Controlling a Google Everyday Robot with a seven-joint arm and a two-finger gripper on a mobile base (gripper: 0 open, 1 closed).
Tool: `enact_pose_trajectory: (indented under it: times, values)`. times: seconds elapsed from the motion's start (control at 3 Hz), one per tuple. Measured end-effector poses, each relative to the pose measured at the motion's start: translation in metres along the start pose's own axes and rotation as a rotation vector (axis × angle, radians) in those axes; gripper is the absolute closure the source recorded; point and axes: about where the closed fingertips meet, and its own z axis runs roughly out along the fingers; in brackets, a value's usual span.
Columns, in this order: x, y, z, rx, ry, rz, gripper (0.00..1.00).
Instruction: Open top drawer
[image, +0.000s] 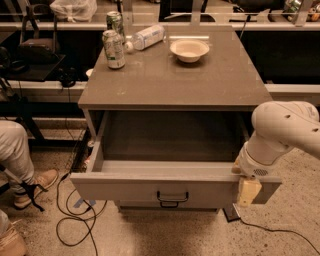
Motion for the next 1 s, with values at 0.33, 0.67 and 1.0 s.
enact_pose_trajectory:
  times: [0.33,0.67,1.0]
  values:
    - [0.006,0.018,0.001,-0.014,0.008,-0.012,0.03]
    - [0.012,0.029,0.002,-0.02,0.01,-0.01,0.25]
    - [0.024,0.04,-0.004,-0.01,0.012,0.007,0.57]
